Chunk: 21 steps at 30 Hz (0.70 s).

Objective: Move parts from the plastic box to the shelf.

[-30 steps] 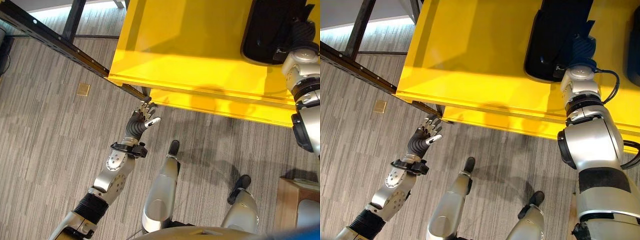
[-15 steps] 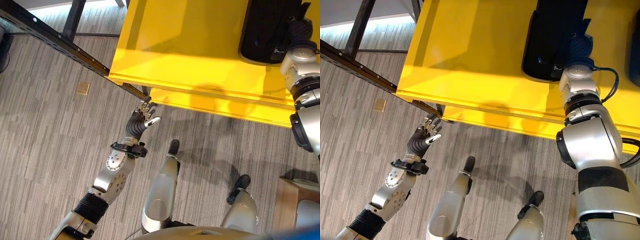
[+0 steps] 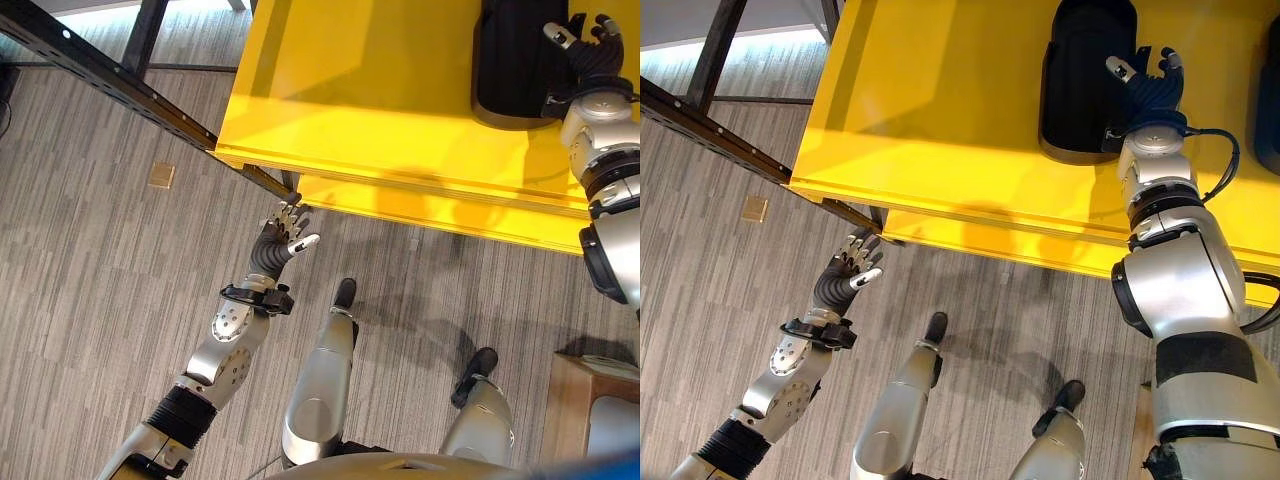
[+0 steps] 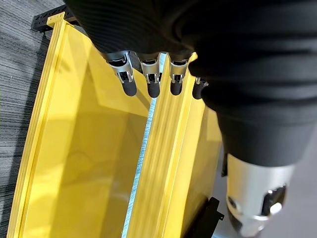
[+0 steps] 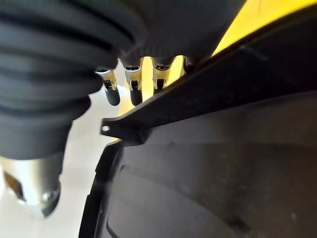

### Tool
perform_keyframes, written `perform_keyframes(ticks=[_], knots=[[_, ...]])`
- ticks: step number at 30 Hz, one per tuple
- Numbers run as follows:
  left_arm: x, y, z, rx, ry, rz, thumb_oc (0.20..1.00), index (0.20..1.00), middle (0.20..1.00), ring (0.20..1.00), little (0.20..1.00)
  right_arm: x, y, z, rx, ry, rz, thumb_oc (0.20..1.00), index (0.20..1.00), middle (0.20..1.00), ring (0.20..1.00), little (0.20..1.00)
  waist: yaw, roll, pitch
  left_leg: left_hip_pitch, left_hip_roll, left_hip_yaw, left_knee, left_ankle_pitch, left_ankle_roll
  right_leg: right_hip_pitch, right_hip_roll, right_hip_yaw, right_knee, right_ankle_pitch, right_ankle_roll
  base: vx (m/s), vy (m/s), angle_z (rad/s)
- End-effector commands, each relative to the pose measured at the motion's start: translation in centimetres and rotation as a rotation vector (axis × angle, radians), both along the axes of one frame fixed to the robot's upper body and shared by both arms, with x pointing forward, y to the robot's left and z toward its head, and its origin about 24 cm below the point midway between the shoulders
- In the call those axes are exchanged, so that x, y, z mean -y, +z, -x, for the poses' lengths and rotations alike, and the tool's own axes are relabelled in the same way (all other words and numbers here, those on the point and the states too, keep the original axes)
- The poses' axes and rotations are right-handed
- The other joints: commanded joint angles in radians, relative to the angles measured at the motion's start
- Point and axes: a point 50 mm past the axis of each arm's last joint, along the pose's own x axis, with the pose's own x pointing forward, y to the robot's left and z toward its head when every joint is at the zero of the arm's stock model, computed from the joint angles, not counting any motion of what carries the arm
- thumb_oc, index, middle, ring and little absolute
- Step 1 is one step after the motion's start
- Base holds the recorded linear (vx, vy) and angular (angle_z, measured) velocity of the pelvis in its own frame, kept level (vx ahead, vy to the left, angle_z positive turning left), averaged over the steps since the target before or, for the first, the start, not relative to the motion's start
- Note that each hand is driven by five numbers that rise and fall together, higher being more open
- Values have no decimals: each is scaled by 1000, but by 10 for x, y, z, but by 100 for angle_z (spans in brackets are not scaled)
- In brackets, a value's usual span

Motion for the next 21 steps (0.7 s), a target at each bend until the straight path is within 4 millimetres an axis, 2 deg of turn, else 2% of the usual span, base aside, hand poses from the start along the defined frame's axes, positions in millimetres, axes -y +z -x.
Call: perform_keyframes(ticks=[1, 2, 4, 5, 9, 11, 12, 14, 17, 19, 21], knots=[[-13, 33, -2, 164, 15, -3, 1000, 1000, 1000, 1000, 1000, -11, 73, 13, 248, 21, 56, 1000, 1000, 1000, 1000, 1000, 2, -20, 20, 31, -1, 29, -22, 11, 38, -32, 58, 54, 180, -23, -80, 0, 0, 0], [-13, 33, -2, 162, 15, -4, 1000, 1000, 1000, 1000, 1000, -12, 73, 13, 249, 22, 57, 1000, 1000, 1000, 1000, 1000, 0, -25, 15, 44, 2, 24, -20, -17, 33, -20, 60, 59, 185, -47, -73, 78, -33, 1], [-14, 33, -3, 163, 17, -7, 1000, 1000, 1000, 1000, 1000, -15, 77, 14, 268, 31, 57, 1000, 1000, 1000, 1000, 1000, -2, -32, 10, 52, 5, 24, -20, -18, 31, -11, 61, 59, 182, -48, -72, -27, 4, 0], [-14, 33, -3, 164, 17, -7, 1000, 1000, 1000, 1000, 1000, -18, 79, 14, 283, 38, 57, 1000, 1000, 1000, 1000, 1000, -4, -35, 10, 46, 5, 26, -24, 11, 34, -14, 60, 52, 174, -21, -80, -117, 42, -5], [-16, 34, -4, 166, 24, -6, 1000, 1000, 1000, 1000, 1000, -32, 82, 12, 316, 76, 73, 1000, 1000, 1000, 1000, 1000, -12, -47, 9, 59, 10, 27, -22, 8, 32, -4, 65, 55, 177, -23, -83, -33, 13, -2], [-18, 33, -3, 163, 31, -8, 1000, 1000, 1000, 1000, 1000, -47, 84, 11, 349, 123, 88, 1000, 1000, 1000, 1000, 1000, -19, -57, 5, 76, 17, 28, -24, 9, 30, 8, 70, 55, 169, -20, -84, -19, 4, -1], [-19, 33, -3, 163, 31, -9, 1000, 1000, 1000, 1000, 1000, -47, 84, 11, 349, 123, 88, 1000, 1000, 1000, 1000, 1000, -19, -57, 5, 77, 18, 28, -25, 9, 29, 9, 70, 55, 169, -19, -84, -37, 7, -3], [-23, 32, -2, 157, 43, -12, 1000, 1000, 1000, 1000, 1000, -66, 87, 13, 406, 187, 129, 1000, 1000, 1000, 1000, 1000, -32, -72, -6, 102, 27, 31, -43, 15, 24, 32, 75, 51, 144, -12, -86, -37, 9, -10], [-25, 30, -2, 149, 50, -18, 1000, 1000, 1000, 1000, 1000, -74, 84, 12, 401, 202, 176, 1000, 1000, 1000, 1000, 1000, -40, -81, -11, 116, 30, 32, -56, 19, 21, 42, 79, 51, 129, -6, -85, -18, 16, -11], [-30, 26, 0, 131, 70, -19, 1000, 1000, 1000, 1000, 1000, -89, 76, 13, 421, 256, 209, 1000, 1000, 1000, 1000, 1000, -57, -96, -18, 142, 42, 38, -71, 24, 17, 62, 87, 53, 105, 3, -86, -7, 18, -8], [-32, 25, 1, 129, 74, -23, 1000, 1000, 1000, 1000, 1000, -94, 75, 15, 430, 272, 232, 1000, 1000, 1000, 1000, 1000, -61, -102, -21, 150, 45, 39, -76, 25, 17, 69, 90, 53, 95, 7, -86, -4, -2, -11]])
